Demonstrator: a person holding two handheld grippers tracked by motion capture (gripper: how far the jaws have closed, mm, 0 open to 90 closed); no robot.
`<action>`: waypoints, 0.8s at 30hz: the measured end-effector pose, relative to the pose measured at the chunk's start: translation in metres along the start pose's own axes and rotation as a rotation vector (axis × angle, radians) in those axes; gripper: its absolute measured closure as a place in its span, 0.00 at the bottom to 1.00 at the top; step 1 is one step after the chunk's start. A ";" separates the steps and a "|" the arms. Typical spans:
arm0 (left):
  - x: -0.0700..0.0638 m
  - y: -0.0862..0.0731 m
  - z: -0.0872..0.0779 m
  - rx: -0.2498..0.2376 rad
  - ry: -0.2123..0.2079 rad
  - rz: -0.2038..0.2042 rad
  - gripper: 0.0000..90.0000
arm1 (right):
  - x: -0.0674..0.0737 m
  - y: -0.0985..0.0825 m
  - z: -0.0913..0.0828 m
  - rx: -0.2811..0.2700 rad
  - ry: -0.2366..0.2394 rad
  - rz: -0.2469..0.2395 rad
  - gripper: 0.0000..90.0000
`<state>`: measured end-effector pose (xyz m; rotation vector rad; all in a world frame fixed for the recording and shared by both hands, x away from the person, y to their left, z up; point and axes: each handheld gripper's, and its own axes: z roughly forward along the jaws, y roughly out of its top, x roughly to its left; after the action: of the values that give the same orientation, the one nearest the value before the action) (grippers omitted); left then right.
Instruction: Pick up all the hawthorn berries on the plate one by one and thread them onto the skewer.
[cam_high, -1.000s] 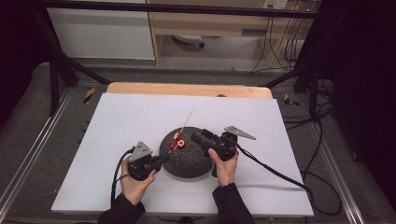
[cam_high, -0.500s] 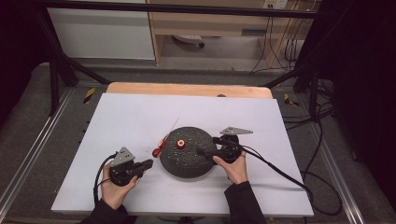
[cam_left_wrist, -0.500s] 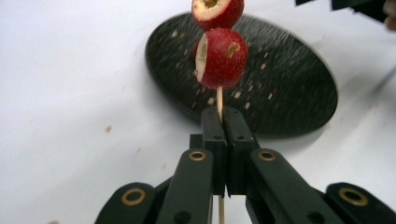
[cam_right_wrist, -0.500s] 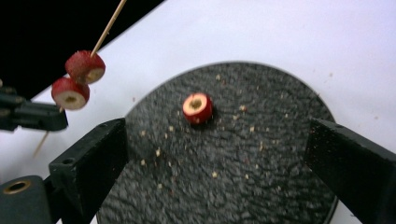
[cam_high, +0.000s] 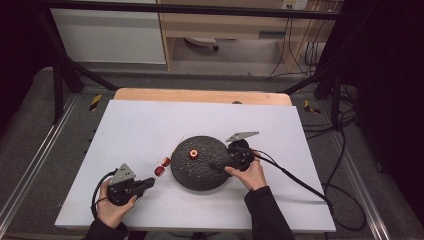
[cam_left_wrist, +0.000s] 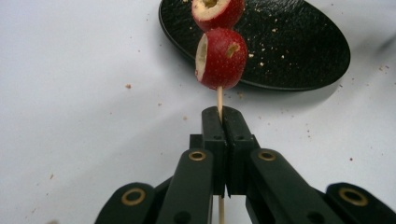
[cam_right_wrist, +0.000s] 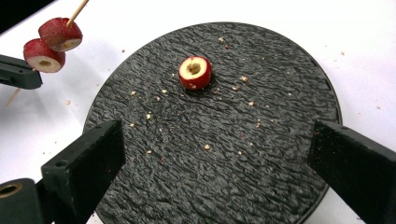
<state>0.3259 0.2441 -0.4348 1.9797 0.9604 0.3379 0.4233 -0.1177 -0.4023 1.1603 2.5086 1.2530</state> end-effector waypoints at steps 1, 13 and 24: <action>0.001 -0.001 -0.001 0.001 -0.001 -0.002 0.99 | 0.001 0.003 0.001 0.012 -0.005 -0.008 0.05; 0.008 -0.007 -0.007 0.002 -0.003 -0.012 0.99 | 0.010 0.028 0.021 0.122 -0.017 -0.041 0.07; 0.010 -0.008 -0.007 0.005 -0.001 -0.015 0.99 | 0.016 0.053 0.044 0.197 -0.035 -0.071 0.11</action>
<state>0.3246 0.2579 -0.4384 1.9758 0.9761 0.3263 0.4603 -0.0593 -0.3892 1.1086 2.6697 0.9787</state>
